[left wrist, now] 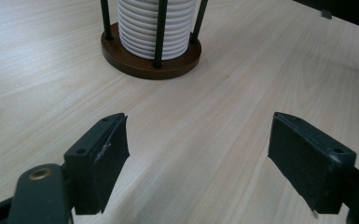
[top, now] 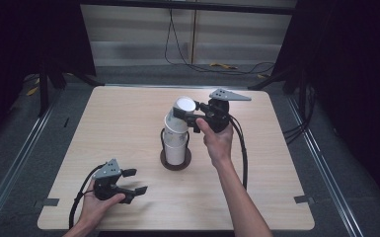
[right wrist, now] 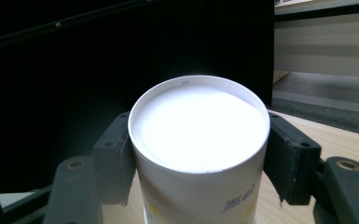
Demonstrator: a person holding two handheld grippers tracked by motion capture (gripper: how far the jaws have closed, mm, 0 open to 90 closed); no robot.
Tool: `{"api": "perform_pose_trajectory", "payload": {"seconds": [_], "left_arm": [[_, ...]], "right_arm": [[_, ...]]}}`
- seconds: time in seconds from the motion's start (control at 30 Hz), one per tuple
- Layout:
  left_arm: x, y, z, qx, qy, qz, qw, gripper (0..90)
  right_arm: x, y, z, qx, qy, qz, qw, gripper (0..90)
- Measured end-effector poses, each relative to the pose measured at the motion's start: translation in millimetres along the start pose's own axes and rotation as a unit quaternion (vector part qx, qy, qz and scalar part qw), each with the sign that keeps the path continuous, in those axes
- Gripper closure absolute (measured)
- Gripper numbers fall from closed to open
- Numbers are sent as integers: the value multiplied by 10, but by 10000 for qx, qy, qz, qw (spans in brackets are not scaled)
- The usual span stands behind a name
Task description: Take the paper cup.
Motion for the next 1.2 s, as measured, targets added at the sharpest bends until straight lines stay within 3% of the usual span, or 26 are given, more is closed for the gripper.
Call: {"api": "perform_pose_trajectory", "payload": {"seconds": [0.3, 0.5, 0.67, 0.93, 1.2], "left_arm": [[12, 20, -15, 27, 34, 0, 10000, 193], [39, 61, -19, 35, 25, 109, 9999, 162], [40, 60, -31, 62, 81, -3, 9999, 161], [48, 45, -40, 77, 65, 1, 9999, 166], [32, 45, -67, 104, 32, 30, 9999, 160]], "right_arm": [[-75, 16, -36, -9, 70, 43, 10000, 341], [-137, 13, -51, 1, 99, 16, 10000, 342], [-201, 2, -66, -13, 123, 18, 9999, 342], [-396, 62, -138, 31, 206, 131, 9997, 343], [-482, 105, -125, 96, 253, 126, 9996, 344]]}}
Point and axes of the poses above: each handheld gripper's, and its own axes: x roughly forward along the jaws, z roughly out of its underside, y roughly to its right, the point moved 4 cm from there along x, roughly forward along the jaws, and after that the axes turned 14 degrees about x, right-handed, at the moved point
